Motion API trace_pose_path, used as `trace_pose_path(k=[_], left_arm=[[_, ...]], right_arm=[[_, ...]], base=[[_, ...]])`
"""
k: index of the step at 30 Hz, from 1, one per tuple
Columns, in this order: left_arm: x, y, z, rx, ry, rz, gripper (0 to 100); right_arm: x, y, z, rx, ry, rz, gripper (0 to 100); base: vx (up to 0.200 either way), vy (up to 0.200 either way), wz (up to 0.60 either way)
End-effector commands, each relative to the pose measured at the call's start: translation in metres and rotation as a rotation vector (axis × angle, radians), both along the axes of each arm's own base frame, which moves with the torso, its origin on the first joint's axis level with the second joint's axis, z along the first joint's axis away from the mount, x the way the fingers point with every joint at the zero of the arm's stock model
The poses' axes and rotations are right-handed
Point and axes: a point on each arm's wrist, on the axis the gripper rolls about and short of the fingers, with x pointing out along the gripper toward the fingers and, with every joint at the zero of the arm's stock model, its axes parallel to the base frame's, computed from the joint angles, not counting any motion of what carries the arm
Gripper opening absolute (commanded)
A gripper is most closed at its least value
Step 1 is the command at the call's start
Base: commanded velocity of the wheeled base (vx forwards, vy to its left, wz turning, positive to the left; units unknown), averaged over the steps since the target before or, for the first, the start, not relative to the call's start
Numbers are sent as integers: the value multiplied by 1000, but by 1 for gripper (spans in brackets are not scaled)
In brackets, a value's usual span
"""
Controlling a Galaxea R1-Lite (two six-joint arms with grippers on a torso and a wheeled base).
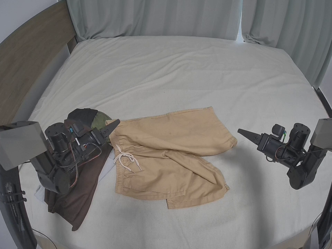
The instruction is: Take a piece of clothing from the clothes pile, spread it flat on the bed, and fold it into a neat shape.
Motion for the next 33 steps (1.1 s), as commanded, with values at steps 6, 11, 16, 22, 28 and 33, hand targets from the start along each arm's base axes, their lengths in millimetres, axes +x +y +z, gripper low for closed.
trace_pose_path(k=[6, 11, 16, 22, 28, 33], left_arm=[[-72, 10, 28, 8, 48, -75, 100], [-78, 11, 28, 29, 44, -95, 100], [-85, 12, 18, 72, 71, -97, 100], [-87, 14, 11, 128, 70, -94, 100], [-85, 14, 5, 135, 85, -105, 100], [-82, 15, 0, 134, 102, -101, 100]], right_arm=[[-50, -3, -6, -106, 49, 20, 100], [-54, -2, -11, -108, 78, 26, 100], [-62, -1, -23, -113, 139, 34, 100], [-72, -2, -41, -119, 236, 38, 100], [-71, -1, -69, -119, 347, 50, 100], [-68, 0, -89, -121, 415, 57, 100]], base=[[0, 0, 0], [0, 0, 0], [0, 0, 0], [0, 0, 0], [0, 0, 0], [0, 0, 0]])
